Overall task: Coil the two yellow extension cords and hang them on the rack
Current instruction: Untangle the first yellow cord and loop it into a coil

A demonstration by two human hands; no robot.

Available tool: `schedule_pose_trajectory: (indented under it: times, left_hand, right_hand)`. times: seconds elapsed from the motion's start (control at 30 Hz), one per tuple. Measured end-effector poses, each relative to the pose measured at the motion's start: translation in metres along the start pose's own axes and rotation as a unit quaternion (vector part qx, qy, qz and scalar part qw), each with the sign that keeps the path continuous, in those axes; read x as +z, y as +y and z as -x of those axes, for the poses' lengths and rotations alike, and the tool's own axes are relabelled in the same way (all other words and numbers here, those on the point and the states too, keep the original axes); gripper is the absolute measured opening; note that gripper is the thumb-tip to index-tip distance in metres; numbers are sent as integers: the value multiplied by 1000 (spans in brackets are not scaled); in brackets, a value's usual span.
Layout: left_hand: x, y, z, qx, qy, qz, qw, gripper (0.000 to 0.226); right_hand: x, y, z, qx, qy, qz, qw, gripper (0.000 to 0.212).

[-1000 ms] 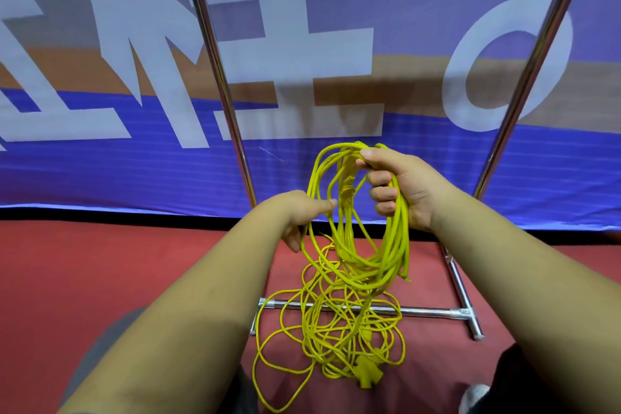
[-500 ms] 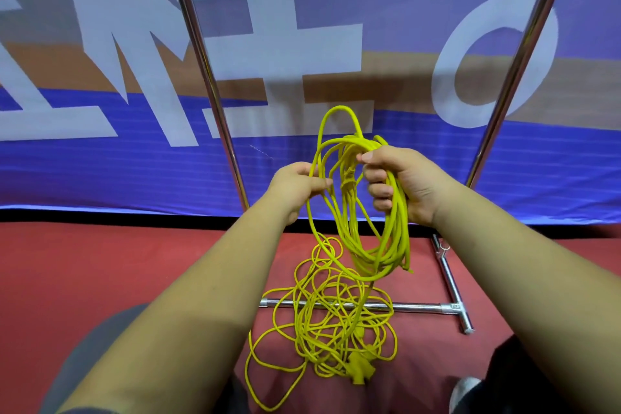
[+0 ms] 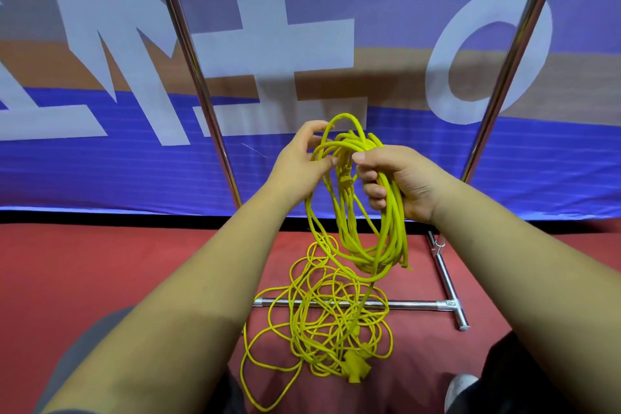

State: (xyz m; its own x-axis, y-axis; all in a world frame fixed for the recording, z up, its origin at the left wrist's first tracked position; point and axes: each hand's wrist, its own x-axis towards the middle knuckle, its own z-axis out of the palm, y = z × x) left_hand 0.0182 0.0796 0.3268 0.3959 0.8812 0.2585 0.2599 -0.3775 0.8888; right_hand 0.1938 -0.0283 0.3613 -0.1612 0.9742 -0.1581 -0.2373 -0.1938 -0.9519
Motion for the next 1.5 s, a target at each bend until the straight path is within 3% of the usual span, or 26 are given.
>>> schedule_pose_trajectory:
  times: [0.13, 0.3, 0.5, 0.9, 1.03, 1.17, 1.37, 1.5]
  left_hand:
    - [6, 9, -2, 38, 2, -23, 999, 51]
    - [4, 32, -1, 83, -24, -59, 995, 78]
    - [3, 35, 0, 63, -14, -3, 998, 49]
    - [15, 42, 9, 84, 29, 65, 994, 31]
    - [11, 42, 8, 88, 10, 34, 995, 35]
    - [8, 44, 7, 122, -33, -30, 992, 60]
    - [5, 40, 1, 127, -26, 11, 991, 43]
    - [2, 29, -1, 80, -42, -7, 996, 56]
  right_hand:
    - [-2, 0, -1, -4, 6, -6, 1000, 39]
    - [-7, -1, -2, -6, 18, 2, 1000, 32]
    - [-9, -3, 1, -12, 12, 18, 1000, 24]
    - [-5, -2, 1, -18, 9, 23, 1000, 28]
    - [-3, -1, 1, -10, 12, 28, 1000, 29]
    - [-3, -2, 1, -3, 4, 15, 1000, 28]
    - [1, -2, 1, 13, -5, 10, 1000, 23]
    - [2, -2, -5, 31, 30, -21, 999, 25]
